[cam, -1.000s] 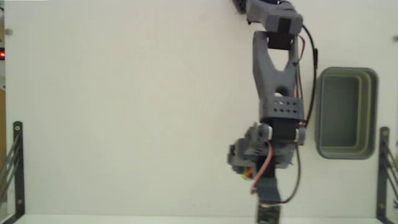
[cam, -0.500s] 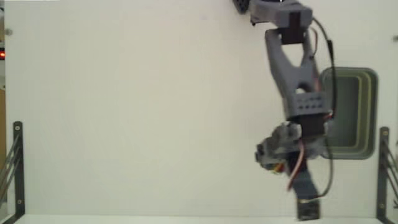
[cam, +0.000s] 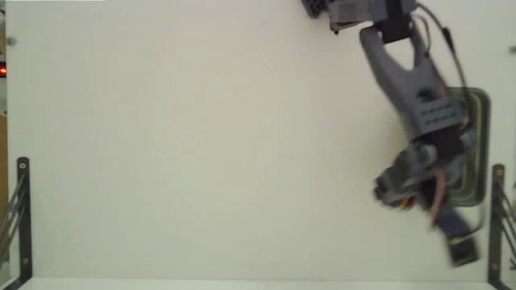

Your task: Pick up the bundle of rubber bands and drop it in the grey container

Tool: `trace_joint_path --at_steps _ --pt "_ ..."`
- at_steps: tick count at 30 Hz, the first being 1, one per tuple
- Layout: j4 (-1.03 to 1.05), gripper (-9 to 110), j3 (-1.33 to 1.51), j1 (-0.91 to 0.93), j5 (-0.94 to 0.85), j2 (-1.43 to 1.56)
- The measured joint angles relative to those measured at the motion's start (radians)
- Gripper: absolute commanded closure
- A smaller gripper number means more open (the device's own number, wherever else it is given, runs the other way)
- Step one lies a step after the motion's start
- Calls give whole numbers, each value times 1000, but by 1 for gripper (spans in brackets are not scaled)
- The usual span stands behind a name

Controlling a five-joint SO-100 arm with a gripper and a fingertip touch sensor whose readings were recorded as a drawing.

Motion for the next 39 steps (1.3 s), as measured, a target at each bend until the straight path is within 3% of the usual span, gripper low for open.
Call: trace_joint_path --at_steps 23,39 --pt "-29 70 138 -238 0 117" --pt "-38 70 156 -287 0 152"
